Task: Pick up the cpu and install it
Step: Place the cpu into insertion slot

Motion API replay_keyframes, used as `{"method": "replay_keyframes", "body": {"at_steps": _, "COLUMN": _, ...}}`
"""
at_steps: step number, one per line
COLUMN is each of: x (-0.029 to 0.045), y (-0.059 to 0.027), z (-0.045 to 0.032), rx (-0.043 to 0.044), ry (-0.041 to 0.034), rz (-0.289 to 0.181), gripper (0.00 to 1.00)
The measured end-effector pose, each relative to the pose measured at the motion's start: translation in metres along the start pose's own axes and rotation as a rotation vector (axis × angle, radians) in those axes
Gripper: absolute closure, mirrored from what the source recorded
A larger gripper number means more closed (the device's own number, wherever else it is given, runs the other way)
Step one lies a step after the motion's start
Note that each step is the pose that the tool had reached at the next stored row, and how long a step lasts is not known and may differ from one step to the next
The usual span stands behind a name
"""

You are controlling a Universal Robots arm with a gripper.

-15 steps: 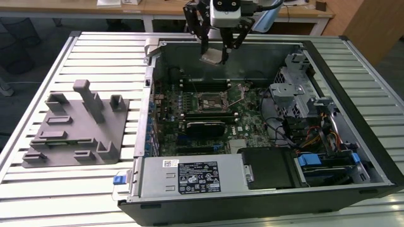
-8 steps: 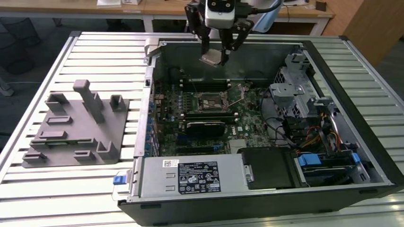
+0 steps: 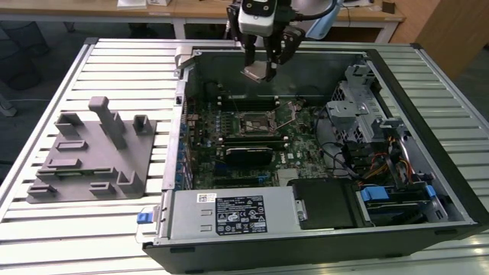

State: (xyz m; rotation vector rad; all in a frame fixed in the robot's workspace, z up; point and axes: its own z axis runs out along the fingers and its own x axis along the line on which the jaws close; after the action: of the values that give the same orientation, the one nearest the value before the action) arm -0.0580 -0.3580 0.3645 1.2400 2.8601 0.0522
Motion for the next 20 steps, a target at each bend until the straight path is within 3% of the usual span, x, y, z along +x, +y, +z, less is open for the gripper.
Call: {"method": "replay_keyframes", "body": {"at_steps": 20, "x": 0.0005, "y": 0.0, "z": 0.0086, "rx": 0.0029, "ry": -0.0136, "rz": 0.337, "gripper": 0.47}}
